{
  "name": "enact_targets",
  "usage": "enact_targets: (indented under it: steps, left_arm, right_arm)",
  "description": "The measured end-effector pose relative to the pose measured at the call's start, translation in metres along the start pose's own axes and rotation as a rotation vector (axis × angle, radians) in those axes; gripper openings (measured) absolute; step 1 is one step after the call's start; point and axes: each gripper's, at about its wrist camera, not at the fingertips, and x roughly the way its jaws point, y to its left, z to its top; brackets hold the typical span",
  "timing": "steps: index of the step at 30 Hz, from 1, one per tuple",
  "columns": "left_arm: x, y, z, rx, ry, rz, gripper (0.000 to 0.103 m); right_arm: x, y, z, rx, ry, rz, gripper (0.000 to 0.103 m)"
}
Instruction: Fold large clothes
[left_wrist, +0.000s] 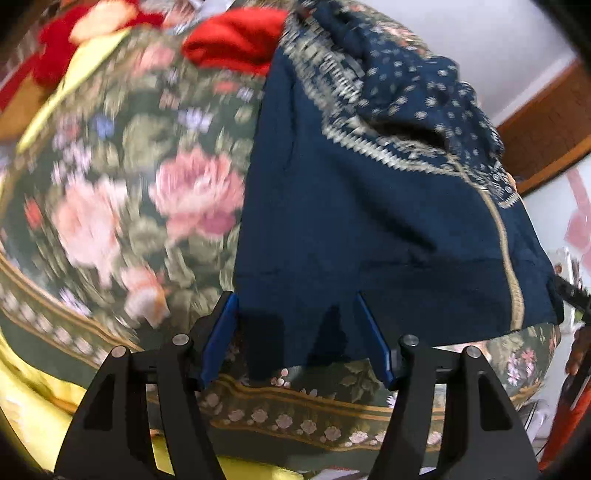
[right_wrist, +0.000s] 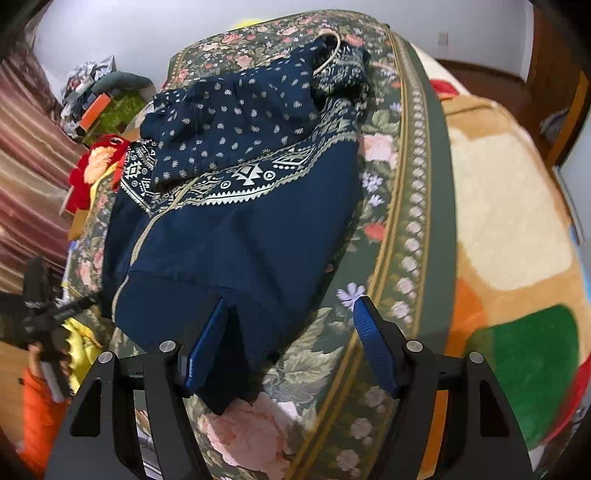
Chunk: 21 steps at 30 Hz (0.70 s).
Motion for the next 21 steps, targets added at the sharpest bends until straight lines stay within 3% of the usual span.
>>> enact_targets:
  steps: [7,9,11,16,18,21]
  left_arm:
    - [0.025,0.007,-0.005,-0.075,0.036,-0.072,0.064]
    - [0.025,0.003,-0.002,-0.068,0.025,-0.080,0.057]
    - [0.025,-0.001,0.000,-0.058,0.021,-0.080,0.041]
    - [0.018,-0.014,0.012,0.016,-0.008,-0.034,0.016]
    - [0.009,-0.020,0.020,0.048,-0.034,-0.029,0.007]
    - [-0.012,-0.028,0.034,0.068,-0.094,-0.064,0.006]
  right_arm:
    - [0.011,-0.003,0.007,0.024,-0.018,0.025,0.065]
    - [0.014,-0.002,0.009,0.025,-0.023,0.036,0.056]
    - [0.016,0.000,0.012,0.028,-0.026,0.051,0.041]
    - [0.020,0.001,0.018,0.042,-0.021,0.086,0.016]
    - [0.017,0.002,0.022,0.030,-0.033,0.095,0.012]
    - [0.004,0.004,0.031,0.020,-0.083,0.117,0.011]
